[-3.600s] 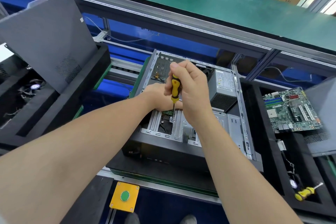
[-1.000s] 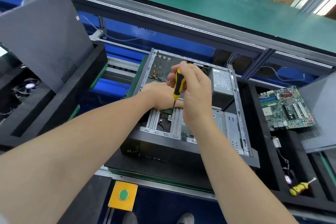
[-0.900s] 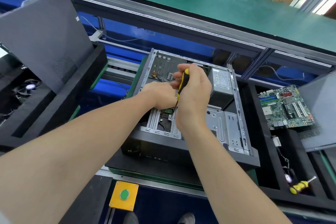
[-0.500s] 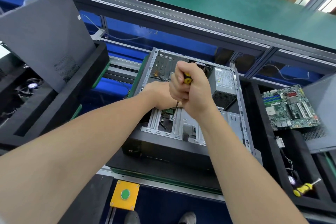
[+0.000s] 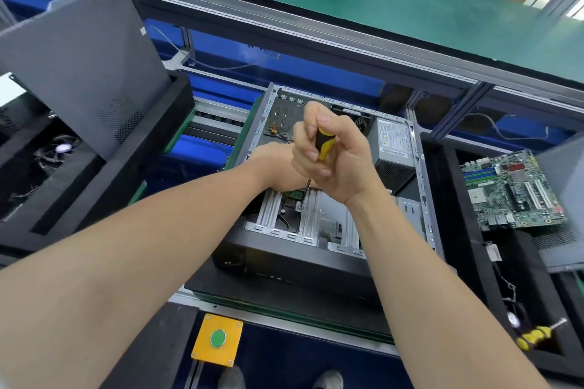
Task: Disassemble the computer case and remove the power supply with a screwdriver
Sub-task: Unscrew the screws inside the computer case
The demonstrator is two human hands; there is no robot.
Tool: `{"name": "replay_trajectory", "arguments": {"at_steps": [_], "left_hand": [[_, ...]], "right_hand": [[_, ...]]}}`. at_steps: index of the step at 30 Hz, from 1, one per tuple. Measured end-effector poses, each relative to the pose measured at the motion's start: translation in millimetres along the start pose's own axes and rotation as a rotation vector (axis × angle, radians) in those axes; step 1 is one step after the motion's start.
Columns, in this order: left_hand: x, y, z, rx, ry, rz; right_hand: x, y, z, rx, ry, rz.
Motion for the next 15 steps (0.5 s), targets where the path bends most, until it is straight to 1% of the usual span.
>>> {"name": "replay_trajectory", "arguments": {"at_steps": [4,6,8,9,11,13,15], "left_hand": [[-2,1,2,0.079,-0.025,0.034],[-4,3,5,0.074,-0.044,0.049],[-8,6,8,0.038,-0.040,0.031],[-10,8,9,0.031,-0.032,0.015],[-8,9,8,0.040,-0.018,-0.023],[-7,9,8,0.038,-0.013,-0.045],[-7,7,7,0.038,0.022,-0.038]], "right_hand": [[-14,-7,-1,-0.255,0.211,0.396],[-21,-14,2,-0.386,0.289,0.613],[-26,-22,7,-0.392,0.346,0.821],[-26,-26,9,-0.369,0.366,0.889],[-23,-34,11,-0.378,0.378,0.958],[-19,-40,13,-0.407,0.380,0.981],[-16,-41,14,-0.358,0.386,0.916]]}}
Point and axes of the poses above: each hand's wrist, its own x-axis towards the middle knuckle, its own y-axis out of the back of the hand, z = x × y, the point moved 3 cm from there along x, towards the middle knuckle, and after that the axes turned 8 degrees about x, right-handed, at the moved point
